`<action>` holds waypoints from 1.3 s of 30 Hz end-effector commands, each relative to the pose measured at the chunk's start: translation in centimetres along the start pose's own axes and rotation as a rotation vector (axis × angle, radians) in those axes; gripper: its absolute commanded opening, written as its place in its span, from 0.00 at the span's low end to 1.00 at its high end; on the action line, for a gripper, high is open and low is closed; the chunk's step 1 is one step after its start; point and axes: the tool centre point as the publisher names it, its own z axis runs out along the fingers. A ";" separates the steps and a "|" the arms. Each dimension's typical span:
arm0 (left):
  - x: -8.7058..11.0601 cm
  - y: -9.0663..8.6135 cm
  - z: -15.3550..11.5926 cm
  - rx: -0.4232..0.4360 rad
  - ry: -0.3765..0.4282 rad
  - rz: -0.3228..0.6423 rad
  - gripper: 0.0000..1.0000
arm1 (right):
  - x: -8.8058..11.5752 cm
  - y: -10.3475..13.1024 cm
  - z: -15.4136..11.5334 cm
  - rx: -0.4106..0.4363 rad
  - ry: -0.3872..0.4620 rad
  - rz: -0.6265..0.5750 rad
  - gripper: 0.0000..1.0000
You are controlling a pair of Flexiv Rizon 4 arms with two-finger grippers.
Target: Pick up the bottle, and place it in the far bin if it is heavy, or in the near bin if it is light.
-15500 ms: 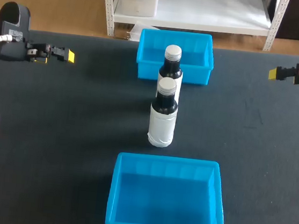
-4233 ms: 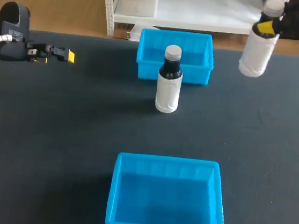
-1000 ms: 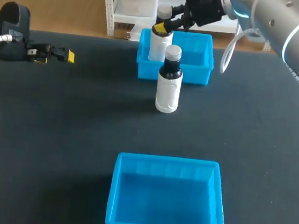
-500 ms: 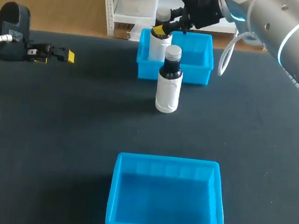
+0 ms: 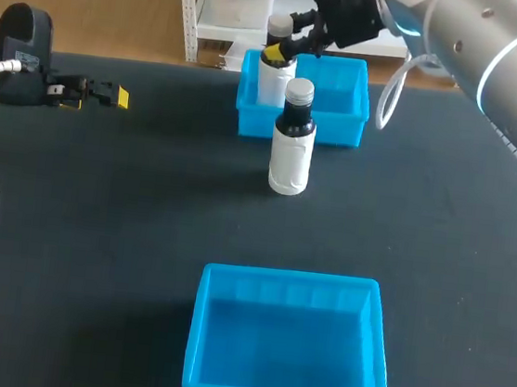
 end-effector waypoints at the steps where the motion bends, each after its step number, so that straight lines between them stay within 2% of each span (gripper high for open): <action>1: 0.0 0.0 0.0 0.000 0.000 0.000 1.00 | -0.2 -1.1 0.4 -0.450 0.009 0.003 1.00; 9: 0.0 0.0 0.0 0.000 0.000 0.000 1.00 | 0.3 -1.1 -0.4 -0.441 0.020 0.017 1.00; 15: 0.0 0.0 0.0 0.000 0.000 0.000 1.00 | 0.7 -1.3 -2.5 -0.396 0.024 0.032 1.00; 24: 0.0 0.0 0.0 0.000 0.000 0.000 1.00 | 1.9 0.1 -8.6 -0.294 0.043 0.063 1.00; 32: 0.0 0.0 0.0 0.000 0.000 0.000 1.00 | 3.7 2.9 -15.1 -0.180 0.060 0.110 1.00; 39: 0.0 0.0 0.0 0.000 0.000 0.000 1.00 | 4.3 5.4 -18.5 -0.113 0.057 0.122 1.00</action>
